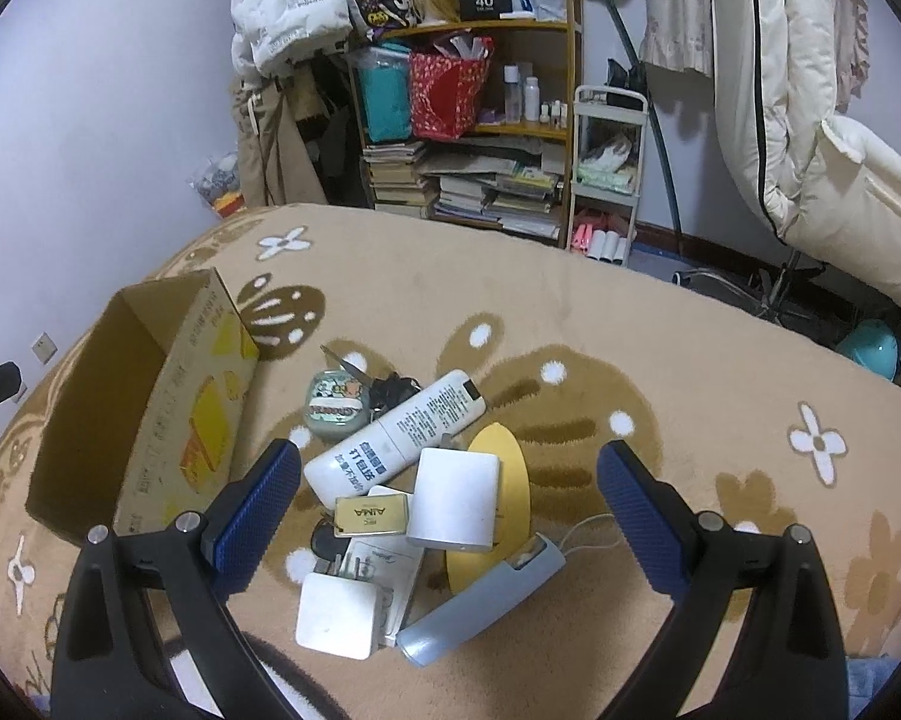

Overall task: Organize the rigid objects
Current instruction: 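Grip the box side wall with the left tool while right tool approaches items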

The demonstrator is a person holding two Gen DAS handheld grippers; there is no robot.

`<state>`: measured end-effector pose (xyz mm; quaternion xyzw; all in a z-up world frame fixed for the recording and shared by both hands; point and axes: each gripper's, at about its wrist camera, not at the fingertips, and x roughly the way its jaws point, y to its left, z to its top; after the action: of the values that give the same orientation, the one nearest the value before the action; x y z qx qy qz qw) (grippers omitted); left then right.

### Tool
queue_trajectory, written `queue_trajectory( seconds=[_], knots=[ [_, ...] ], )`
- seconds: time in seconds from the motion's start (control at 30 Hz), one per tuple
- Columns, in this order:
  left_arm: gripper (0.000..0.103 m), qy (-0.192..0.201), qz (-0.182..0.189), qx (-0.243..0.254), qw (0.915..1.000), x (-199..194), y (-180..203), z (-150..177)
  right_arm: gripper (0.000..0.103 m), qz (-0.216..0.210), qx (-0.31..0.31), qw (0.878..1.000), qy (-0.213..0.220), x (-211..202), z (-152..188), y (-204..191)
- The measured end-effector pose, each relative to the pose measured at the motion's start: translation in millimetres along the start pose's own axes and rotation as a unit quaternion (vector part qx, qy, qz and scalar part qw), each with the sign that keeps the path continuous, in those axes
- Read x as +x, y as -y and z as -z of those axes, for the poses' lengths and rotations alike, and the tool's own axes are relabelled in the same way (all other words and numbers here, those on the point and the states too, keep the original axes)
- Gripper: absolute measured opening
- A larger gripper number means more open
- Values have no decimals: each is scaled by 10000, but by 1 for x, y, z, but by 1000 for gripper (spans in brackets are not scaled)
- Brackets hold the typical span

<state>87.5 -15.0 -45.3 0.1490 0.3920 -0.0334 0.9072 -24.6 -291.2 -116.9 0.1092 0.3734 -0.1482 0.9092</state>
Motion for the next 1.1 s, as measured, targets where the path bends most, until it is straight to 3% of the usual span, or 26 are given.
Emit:
queue_trajectory(
  seconds=[0.23, 0.77, 1.0, 1.03, 1.07, 1.1],
  knots=[
    [103, -293, -33, -103, 9995, 29, -2, 3, 103, 21, 98, 9995, -298, 24, 6, 5],
    [101, -1094, -236, -446, 9927, 75, -12, 25, 103, 581, -121, 9929, -1032, 65, 24, 17],
    [78, -1454, -75, -517, 9880, 87, -13, 31, 103, 735, -29, 9904, -1172, 71, 29, 20],
    [72, -1501, -38, -483, 9875, 89, -12, 31, 103, 751, -29, 9898, -1212, 73, 31, 20],
    [56, -1602, 51, -427, 9861, 91, -10, 33, 103, 771, -31, 9887, -1289, 76, 32, 20],
    [48, -1700, 136, -403, 9845, 93, -8, 33, 103, 783, -20, 9875, -1370, 78, 34, 21]
  ],
)
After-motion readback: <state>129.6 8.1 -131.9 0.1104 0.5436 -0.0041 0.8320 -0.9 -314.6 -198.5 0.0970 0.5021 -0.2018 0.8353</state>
